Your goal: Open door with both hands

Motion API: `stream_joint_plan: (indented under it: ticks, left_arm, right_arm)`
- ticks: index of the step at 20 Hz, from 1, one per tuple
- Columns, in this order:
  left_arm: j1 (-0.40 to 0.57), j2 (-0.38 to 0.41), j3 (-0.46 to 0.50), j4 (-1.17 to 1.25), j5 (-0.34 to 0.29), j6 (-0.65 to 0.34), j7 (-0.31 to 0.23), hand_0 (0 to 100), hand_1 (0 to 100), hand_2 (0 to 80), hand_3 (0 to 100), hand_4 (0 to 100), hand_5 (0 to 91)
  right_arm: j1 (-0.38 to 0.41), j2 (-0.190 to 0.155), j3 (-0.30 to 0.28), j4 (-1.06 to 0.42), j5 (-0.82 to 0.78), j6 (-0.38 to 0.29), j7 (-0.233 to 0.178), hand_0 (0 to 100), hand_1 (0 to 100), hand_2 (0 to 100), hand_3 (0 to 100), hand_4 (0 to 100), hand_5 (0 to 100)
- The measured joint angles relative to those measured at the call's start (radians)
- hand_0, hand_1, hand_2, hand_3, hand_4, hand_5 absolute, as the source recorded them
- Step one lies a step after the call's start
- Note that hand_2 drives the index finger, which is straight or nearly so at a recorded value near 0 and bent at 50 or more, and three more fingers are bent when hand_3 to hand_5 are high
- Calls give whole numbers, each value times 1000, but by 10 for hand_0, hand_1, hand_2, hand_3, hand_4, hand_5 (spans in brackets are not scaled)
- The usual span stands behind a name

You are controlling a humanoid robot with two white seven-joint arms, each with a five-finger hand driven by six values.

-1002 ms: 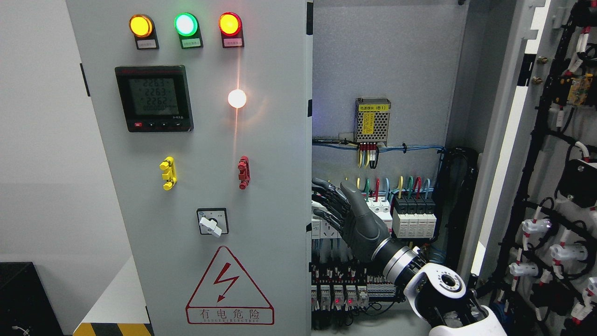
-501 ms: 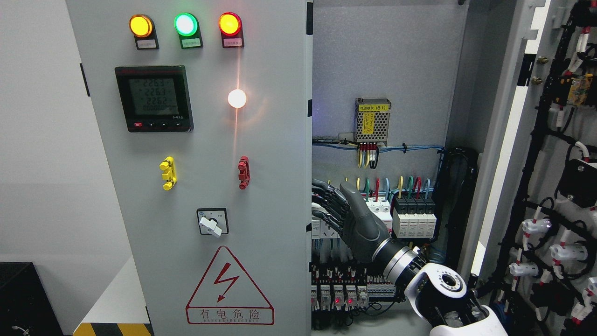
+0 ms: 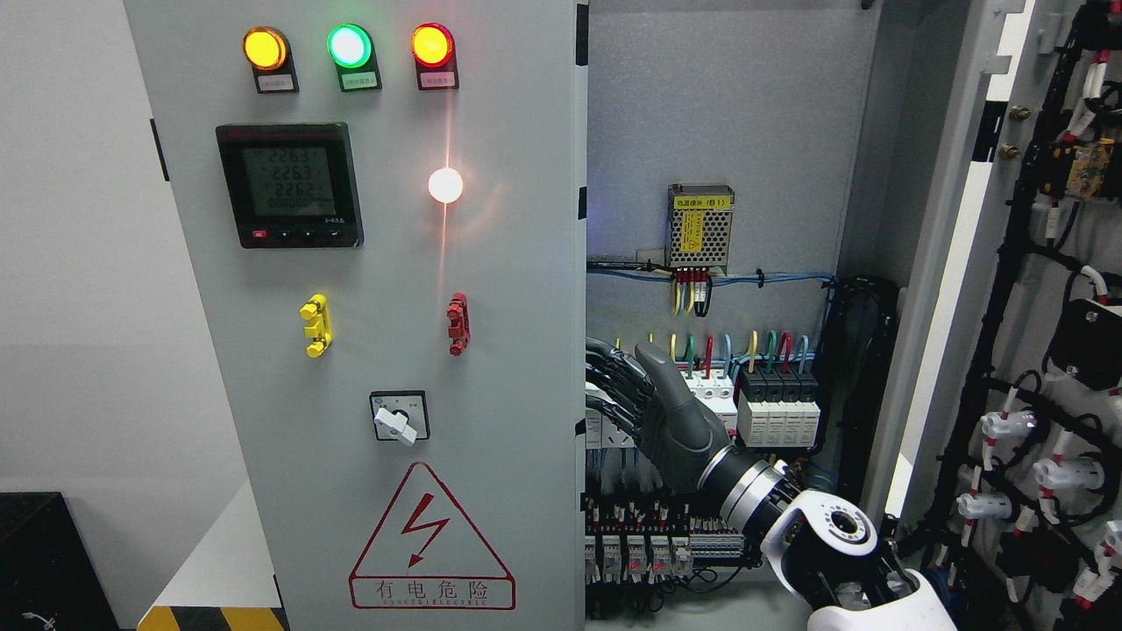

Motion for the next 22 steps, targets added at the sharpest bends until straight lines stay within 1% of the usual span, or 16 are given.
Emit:
stream_joint_plan:
  ticks: [1, 6, 10, 16, 20, 22]
  left_arm:
    - [0, 0, 0, 0, 0, 0, 0, 0, 0, 0, 0, 0, 0]
    - [0, 0, 0, 0, 0, 0, 0, 0, 0, 0, 0, 0, 0]
    - [0, 0, 0, 0, 0, 0, 0, 0, 0, 0, 0, 0, 0]
    - [0, 0, 0, 0, 0, 0, 0, 0, 0, 0, 0, 0, 0]
    - [0, 0, 0, 0, 0, 0, 0, 0, 0, 0, 0, 0, 0]
    - [0, 0, 0, 0, 0, 1, 0, 0, 0, 0, 0, 0, 0]
  right_arm:
    - [-1, 0, 0, 2, 0, 0, 3, 191, 0, 0, 0, 0, 0]
    - [-6, 0, 0, 9, 0, 0, 59, 191, 0, 0, 0, 0, 0]
    - [-10, 0, 0, 14, 1, 1, 75, 191, 0, 0, 0, 0, 0]
    - [-20, -1, 0, 26, 1, 1, 81, 191, 0, 0, 0, 0, 0]
    - [-26, -1, 0, 32, 1, 2, 122, 191, 0, 0, 0, 0, 0]
    - [-27, -1, 0, 35, 1, 2, 131, 191, 0, 0, 0, 0, 0]
